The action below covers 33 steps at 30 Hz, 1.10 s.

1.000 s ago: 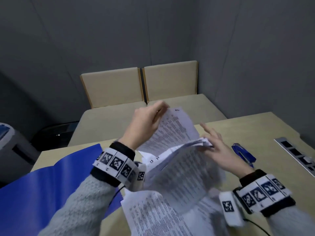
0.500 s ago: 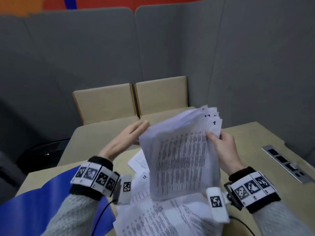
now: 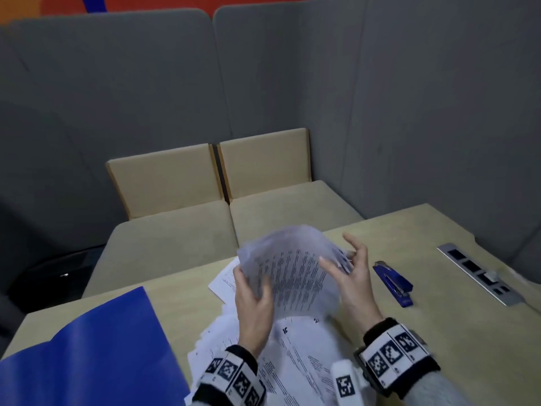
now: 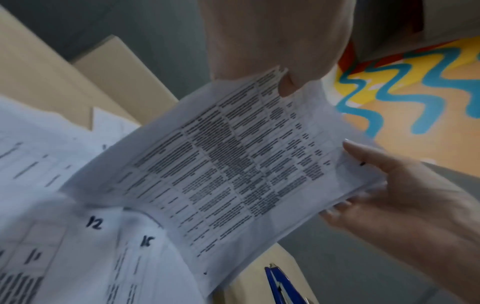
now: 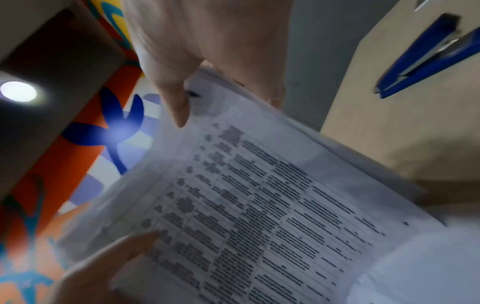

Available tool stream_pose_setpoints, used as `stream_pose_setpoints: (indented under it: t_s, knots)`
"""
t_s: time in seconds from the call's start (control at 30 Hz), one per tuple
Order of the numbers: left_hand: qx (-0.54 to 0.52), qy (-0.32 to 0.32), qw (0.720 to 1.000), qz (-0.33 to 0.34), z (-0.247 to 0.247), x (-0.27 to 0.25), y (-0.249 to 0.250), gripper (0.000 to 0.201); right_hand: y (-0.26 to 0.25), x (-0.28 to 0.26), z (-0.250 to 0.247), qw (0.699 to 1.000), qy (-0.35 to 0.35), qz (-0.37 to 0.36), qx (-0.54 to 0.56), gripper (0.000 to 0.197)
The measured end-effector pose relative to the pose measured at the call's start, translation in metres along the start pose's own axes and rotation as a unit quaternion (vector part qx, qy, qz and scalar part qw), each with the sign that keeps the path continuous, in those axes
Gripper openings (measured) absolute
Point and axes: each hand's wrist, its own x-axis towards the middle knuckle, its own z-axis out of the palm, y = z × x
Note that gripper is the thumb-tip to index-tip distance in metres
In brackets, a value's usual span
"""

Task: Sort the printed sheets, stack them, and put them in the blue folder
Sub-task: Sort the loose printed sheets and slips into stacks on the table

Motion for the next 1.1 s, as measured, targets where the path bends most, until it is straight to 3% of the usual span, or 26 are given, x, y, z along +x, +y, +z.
stream_pose_setpoints:
  t_s: [0.17,0.27,0.5,0.6,0.7,0.8,0.87,0.97,1.03,1.1]
  knots:
    - [-0.071,0.013,0.992,-0.106,-0.003,0.013,-0.023,0.032,0.020,0.016,-0.002,0.990,0.035,0.117,0.067,0.035]
    - [-0.100,0.003,0.981,-0.167,-0.002,0.024,-0.037,0.026,0.032,0.026,0.002,0.985,0.016,0.158,0.074,0.047]
    - [-0.124,0.013,0.965,-0.232,0.009,0.029,-0.077,0.032,0.057,0.022,0.016,0.980,-0.038,0.197,-0.012,0.037]
    - [-0.105,0.019,0.970,-0.220,0.018,0.033,-0.088,0.024,0.073,0.026,0.019,0.987,0.011,0.159,-0.034,0.029]
    - [-0.071,-0.040,0.983,-0.166,0.025,0.036,-0.084,0.010,0.065,0.034,0.014,0.984,0.073,0.151,-0.067,0.032]
    - [0.007,-0.099,0.988,-0.114,0.023,0.040,-0.089,0.035,0.049,0.053,-0.024,0.979,0.123,0.135,-0.089,0.026]
    - [0.119,-0.132,0.979,-0.098,0.013,0.039,-0.104,0.037,0.045,0.067,-0.064,0.972,0.136,0.149,-0.123,0.026]
    - [0.350,-0.178,0.918,-0.055,-0.014,0.030,-0.134,0.028,0.048,0.070,-0.114,0.944,0.088,0.239,-0.209,0.032]
    - [0.399,-0.189,0.896,-0.051,-0.036,0.021,-0.147,0.026,0.052,0.057,-0.140,0.907,0.025,0.314,-0.280,0.025]
    - [0.398,-0.202,0.893,-0.061,-0.052,0.013,-0.152,0.027,0.060,0.044,-0.163,0.866,-0.014,0.359,-0.347,0.019]
